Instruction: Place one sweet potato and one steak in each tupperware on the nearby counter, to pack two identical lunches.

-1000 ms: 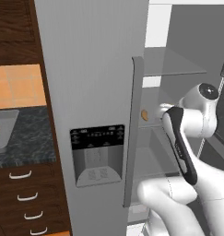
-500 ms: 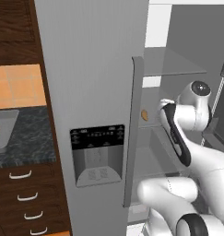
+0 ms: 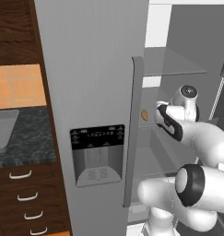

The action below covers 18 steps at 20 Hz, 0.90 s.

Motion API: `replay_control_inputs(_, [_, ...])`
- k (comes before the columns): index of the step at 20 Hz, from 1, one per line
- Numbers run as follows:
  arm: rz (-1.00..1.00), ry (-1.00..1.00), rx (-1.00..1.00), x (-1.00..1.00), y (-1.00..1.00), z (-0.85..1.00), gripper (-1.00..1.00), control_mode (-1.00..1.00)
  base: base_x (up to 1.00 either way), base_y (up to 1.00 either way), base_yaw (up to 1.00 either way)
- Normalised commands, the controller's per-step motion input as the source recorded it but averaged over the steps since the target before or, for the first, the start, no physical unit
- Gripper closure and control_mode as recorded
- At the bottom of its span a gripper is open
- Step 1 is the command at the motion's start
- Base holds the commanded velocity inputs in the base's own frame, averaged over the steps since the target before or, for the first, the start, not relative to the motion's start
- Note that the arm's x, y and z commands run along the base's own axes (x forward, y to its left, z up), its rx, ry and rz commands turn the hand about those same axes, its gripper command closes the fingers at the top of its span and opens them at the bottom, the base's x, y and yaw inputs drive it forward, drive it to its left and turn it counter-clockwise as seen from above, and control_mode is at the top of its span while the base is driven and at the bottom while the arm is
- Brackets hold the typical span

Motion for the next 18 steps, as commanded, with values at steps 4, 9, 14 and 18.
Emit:
replay_control_inputs(4, [0.00, 0.05, 0.00, 0.82, -0.17, -0.18, -1.00, -1.00, 0.00, 0.00, 0.00])
replay_control_inputs(9, [0.00, 0.06, 0.00, 0.70, -0.20, -0.05, -1.00, -1.00, 0.00, 0.00, 0.00])
replay_control_inputs(14, [0.00, 0.05, 0.00, 0.56, -0.23, -0.31, -1.00, -1.00, 0.00, 0.00, 0.00])
replay_control_inputs(18, [0.00, 0.06, 0.00, 0.53, -0.25, -0.36, -1.00, -1.00, 0.00, 0.00, 0.00])
